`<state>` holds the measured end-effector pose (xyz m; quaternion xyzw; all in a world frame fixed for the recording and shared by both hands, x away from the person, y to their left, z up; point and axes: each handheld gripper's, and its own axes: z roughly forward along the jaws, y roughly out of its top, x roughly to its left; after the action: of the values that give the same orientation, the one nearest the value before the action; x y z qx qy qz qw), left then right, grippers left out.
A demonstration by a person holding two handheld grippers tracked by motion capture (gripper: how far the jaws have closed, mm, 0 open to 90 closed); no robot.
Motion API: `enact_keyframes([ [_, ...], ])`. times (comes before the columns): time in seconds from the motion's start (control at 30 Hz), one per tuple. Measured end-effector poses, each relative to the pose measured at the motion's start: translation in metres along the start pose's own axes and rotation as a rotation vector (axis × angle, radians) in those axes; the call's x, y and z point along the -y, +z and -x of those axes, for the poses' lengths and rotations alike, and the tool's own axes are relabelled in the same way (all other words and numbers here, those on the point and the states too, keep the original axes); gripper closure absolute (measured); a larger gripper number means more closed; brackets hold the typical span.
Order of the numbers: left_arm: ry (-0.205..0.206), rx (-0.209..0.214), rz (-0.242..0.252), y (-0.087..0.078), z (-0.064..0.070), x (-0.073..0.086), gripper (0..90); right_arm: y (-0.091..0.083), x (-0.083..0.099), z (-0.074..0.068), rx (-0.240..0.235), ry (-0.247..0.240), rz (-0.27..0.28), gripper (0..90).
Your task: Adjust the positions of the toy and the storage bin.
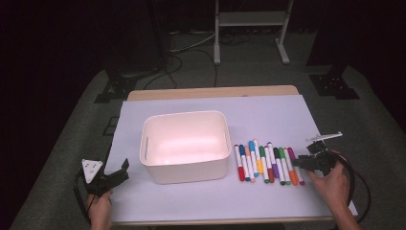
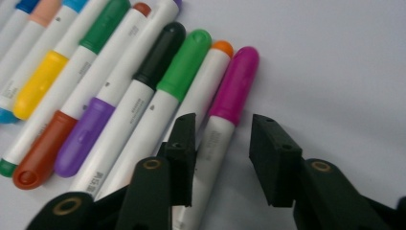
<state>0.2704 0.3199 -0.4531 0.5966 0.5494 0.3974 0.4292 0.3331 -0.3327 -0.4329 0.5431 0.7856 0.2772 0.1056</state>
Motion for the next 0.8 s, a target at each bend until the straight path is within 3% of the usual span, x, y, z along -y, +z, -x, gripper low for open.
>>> enact_keyframes([
  [0.2,0.004,-0.001,0.003,0.0,0.001,0.0,0.0,0.0,0.001,0.0,0.046,0.016,-0.014,67.8],
  [0.3,0.003,-0.001,-0.004,0.001,0.0,0.0,0.0,0.001,0.004,-0.001,0.092,-0.007,-0.03,74.3],
  [0.47,0.0,-0.001,-0.002,0.001,0.0,0.0,0.0,0.0,0.004,-0.002,0.108,-0.017,-0.033,75.0],
  [0.53,0.002,-0.001,0.001,0.0,0.0,0.0,0.0,0.0,0.004,-0.002,0.106,-0.011,-0.034,75.4],
  [0.8,0.014,-0.001,0.001,0.0,0.002,0.0,0.0,-0.011,0.007,0.01,-0.027,0.019,0.008,75.5],
])
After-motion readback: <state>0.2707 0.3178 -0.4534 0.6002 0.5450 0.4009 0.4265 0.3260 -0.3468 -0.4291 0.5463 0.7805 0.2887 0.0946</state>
